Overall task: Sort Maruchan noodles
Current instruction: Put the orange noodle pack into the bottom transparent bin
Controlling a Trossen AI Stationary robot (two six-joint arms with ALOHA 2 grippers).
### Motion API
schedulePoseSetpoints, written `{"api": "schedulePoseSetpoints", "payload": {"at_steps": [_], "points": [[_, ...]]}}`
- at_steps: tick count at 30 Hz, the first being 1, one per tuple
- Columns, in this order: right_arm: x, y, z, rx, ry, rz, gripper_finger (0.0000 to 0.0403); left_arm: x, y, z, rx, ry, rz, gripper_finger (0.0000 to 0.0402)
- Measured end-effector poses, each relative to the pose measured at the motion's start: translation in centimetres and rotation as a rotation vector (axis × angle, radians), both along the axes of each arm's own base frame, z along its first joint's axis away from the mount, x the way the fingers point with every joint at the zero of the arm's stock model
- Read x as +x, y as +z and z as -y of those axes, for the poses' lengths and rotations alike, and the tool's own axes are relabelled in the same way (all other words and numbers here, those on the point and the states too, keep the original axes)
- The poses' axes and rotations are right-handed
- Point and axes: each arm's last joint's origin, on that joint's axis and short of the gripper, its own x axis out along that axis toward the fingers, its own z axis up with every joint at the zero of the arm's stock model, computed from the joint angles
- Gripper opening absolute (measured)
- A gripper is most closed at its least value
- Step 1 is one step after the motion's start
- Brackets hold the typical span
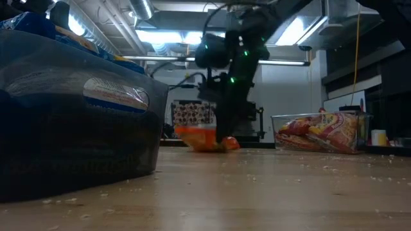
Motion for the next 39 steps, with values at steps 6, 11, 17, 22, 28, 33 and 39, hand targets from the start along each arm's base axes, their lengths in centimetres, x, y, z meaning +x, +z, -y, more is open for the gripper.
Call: {"api": "schedulePoseSetpoints", "payload": {"at_steps": [6, 11, 17, 22, 28, 33, 39], "points": [[1.5, 4.9, -1.5, 0.171, -0.018, 0.021, 0.0002, 0.1, 0.0, 0.0, -0.003, -0.021, -0.001, 0.014], [1.7, 9.9, -3.5, 0.2, -0.01, -0.003, 0.0001, 0.1, 0.0, 0.1, -0.007, -0.05, -0.004, 0.014], [0.6, 16.8, -7.1, 0.181, -0.005, 0.026, 0.0001, 0.2, 0.0, 0.2, -0.013, -0.088, -0.007, 0.014], [-1.7, 20.7, -11.4, 0.172, -0.046, 0.028, 0.0, 0.3, -0.1, 0.2, -0.02, -0.135, -0.011, 0.014], [-5.8, 22.6, -17.9, 0.224, -0.12, -0.067, 0.0, 0.4, -0.1, 0.3, -0.034, -0.154, 0.001, 0.014], [-9.7, 24.1, -23.4, 0.359, -0.216, -0.078, 0.0, 0.4, -0.1, 0.3, -0.037, -0.156, 0.005, 0.014], [-13.8, 25.4, -27.5, 0.497, -0.356, -0.119, 0.0, 0.4, -0.1, 0.3, -0.036, -0.156, 0.002, 0.014]]}}
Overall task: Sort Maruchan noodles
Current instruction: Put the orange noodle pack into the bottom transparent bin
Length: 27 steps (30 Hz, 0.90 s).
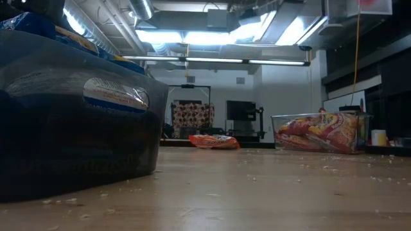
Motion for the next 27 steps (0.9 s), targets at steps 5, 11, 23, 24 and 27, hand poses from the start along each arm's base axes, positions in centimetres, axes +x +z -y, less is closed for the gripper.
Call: {"api": "schedulePoseSetpoints", "payload": {"at_steps": [5, 11, 23, 24, 27], "points": [[-2.2, 0.5, -1.8, 0.135, -0.031, -0.114, 0.0, 0.0, 0.0, 0.0, 0.0, 0.0, -0.001, 0.014], [-3.6, -1.0, -3.7, 0.255, 0.005, -0.37, 0.0, 0.0, 0.0, 0.0, 0.0, 0.0, -0.001, 0.014], [-2.0, -6.7, -1.6, 0.404, 0.2, -0.664, 0.0, 0.0, 0.0, 0.0, 0.001, 0.0, -0.001, 0.014], [-1.8, -7.4, -1.3, 0.415, 0.215, -0.685, 0.0, 0.0, 0.0, 0.0, 0.0, 0.0, -0.001, 0.014], [-1.5, -9.6, -0.5, 0.458, 0.275, -0.731, 0.0, 0.0, 0.0, 0.0, 0.001, 0.0, -0.001, 0.014]]}}
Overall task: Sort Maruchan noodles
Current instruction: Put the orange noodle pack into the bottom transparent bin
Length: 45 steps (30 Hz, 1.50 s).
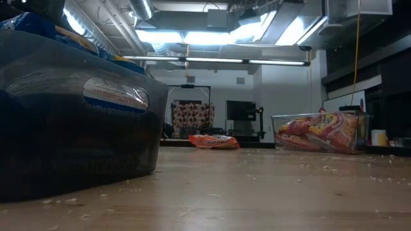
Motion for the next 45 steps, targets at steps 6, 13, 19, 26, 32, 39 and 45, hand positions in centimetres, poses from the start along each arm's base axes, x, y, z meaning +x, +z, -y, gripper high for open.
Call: {"api": "schedulePoseSetpoints", "payload": {"at_steps": [6, 13, 19, 26, 32, 39, 45], "points": [[-0.4, -3.6, 1.1, 0.126, 0.084, -0.06, 0.0, 0.0, 0.0, 0.0, 0.0, 0.0, 0.0, 0.014], [-1.8, -6.9, 1.9, 0.184, 0.14, -0.128, 0.0, 0.0, -0.1, 0.0, 0.01, 0.0, -0.018, 0.014], [-2.6, -8.6, 2.4, 0.206, 0.17, -0.151, 0.0, 0.0, -0.1, 0.0, 0.01, 0.001, -0.017, 0.014], [-2.8, -9.2, 2.7, 0.177, 0.234, -0.097, 0.0, 0.0, -0.1, 0.0, 0.01, 0.0, -0.017, 0.014], [-2.3, -9.4, 3.1, 0.194, 0.264, -0.035, 0.0036, 0.0, -0.1, 0.0, 0.01, 0.001, -0.017, 0.014], [-0.9, -9.6, 5.4, 0.129, 0.253, 0.029, 0.0136, 0.0, -0.1, 0.0, 0.009, 0.001, -0.017, 0.014], [0.4, -9.9, 8.2, -0.019, 0.253, 0.077, 0.0168, 0.0, -0.1, 0.0, 0.01, 0.0, -0.017, 0.014]]}}
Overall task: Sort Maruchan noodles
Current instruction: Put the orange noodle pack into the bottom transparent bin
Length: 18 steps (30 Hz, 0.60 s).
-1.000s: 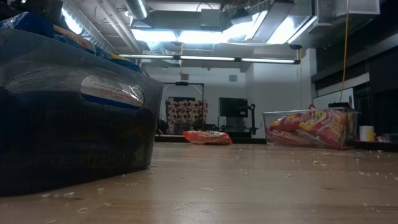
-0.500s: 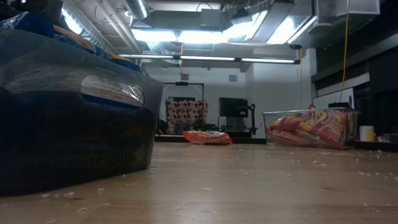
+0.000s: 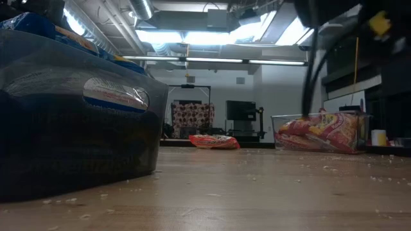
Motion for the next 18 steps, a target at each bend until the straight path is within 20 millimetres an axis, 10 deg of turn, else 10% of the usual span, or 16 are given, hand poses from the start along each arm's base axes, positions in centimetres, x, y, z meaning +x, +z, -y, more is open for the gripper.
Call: {"api": "schedulePoseSetpoints", "payload": {"at_steps": [7, 13, 18], "points": [[0.5, 4.4, -0.6, -0.125, -0.044, 0.144, 0.017, 0.0, 0.0, 0.0, -0.002, -0.008, 0.0, 0.014], [-0.9, 10.6, -3.9, -0.13, -0.199, 0.23, 0.0158, 0.1, 0.0, 0.1, -0.008, -0.046, -0.003, 0.014], [-2.7, 11.8, -8.1, -0.073, -0.221, 0.236, 0.0116, 0.1, 0.0, 0.1, -0.009, -0.049, -0.003, 0.014]]}}
